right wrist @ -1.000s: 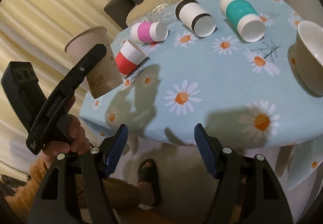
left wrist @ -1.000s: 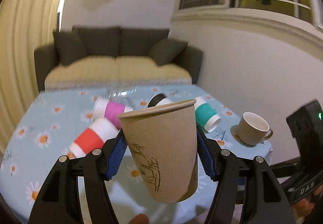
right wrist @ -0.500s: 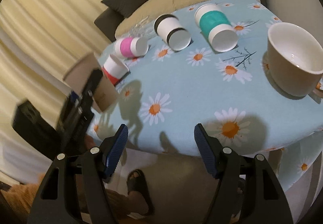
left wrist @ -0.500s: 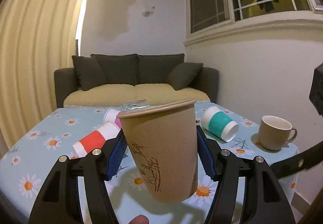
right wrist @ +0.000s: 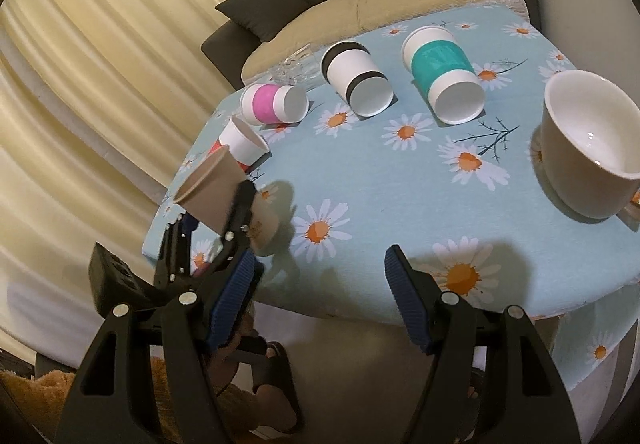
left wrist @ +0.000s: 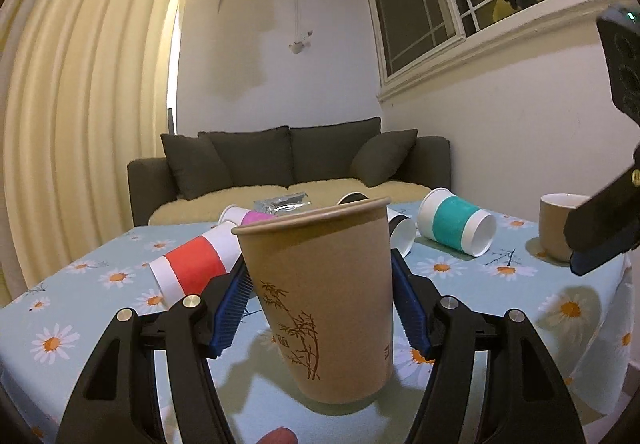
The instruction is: Flip cup upright
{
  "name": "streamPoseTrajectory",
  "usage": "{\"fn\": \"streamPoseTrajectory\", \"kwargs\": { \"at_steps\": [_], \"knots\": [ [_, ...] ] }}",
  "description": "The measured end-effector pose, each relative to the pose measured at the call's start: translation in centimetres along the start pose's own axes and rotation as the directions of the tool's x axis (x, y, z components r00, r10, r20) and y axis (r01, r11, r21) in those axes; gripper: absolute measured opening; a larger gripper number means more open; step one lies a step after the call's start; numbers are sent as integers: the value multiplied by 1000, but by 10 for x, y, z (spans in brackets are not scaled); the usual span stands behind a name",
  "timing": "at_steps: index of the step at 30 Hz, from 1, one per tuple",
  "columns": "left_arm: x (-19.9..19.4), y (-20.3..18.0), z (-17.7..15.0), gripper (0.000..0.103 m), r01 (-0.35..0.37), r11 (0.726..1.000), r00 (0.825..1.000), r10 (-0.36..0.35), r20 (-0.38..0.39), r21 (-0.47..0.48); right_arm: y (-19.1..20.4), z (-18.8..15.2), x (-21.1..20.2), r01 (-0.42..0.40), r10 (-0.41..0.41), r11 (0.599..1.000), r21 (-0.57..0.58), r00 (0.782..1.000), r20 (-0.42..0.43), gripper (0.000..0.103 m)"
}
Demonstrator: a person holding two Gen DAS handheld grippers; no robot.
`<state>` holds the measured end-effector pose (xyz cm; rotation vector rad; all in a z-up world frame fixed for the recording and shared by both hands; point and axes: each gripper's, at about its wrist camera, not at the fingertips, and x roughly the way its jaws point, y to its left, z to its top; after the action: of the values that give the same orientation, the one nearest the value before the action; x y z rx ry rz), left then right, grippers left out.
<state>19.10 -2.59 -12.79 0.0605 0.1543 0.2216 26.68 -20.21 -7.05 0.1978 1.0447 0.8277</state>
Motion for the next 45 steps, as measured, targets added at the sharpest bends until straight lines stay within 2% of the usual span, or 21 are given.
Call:
{"fn": "streamPoseTrajectory", "kwargs": {
  "at_steps": [3,9,11,14,20,24,28,38,40,43,45],
  "knots": [
    [-2,-4,-4,65,-7,1000,1000,6,12,21,0,0,3,1,-1,1000,4,1000,-8,68],
    [1,-3,-11,67,-16,1000,1000,17,-13,18,1,1,6,-5,5,1000,2,1000,-14,68],
    [1,-4,-12,79,-18,1000,1000,18,-9,19,2,1,6,-10,10,1000,6,1000,-19,68],
    [1,-6,-11,86,-24,999,1000,24,-8,24,2,0,5,-11,11,1000,7,1000,-19,68],
    [-2,-6,-5,88,-17,1000,1000,18,-13,8,1,0,-2,-23,23,1000,14,1000,6,68],
    [-9,-1,4,90,-14,1000,1000,14,-14,3,3,-1,-14,-52,51,999,8,998,35,68],
    [-23,4,19,97,4,1000,1000,-4,-18,-7,9,-3,-26,-56,58,998,-25,996,67,68],
    [-72,27,71,97,-1,1000,999,0,-43,-9,24,-9,-55,-96,112,990,-101,981,160,73],
    [-83,33,82,97,11,1000,999,-12,-47,-21,32,-13,-61,-78,104,987,-139,977,187,76],
    [-101,43,99,97,50,997,996,-53,-71,-52,51,-23,-71,43,23,970,-241,964,265,78],
    [-118,48,108,97,67,996,995,-71,-65,-61,65,-34,-75,77,19,947,-310,956,294,83]
  ]
}}
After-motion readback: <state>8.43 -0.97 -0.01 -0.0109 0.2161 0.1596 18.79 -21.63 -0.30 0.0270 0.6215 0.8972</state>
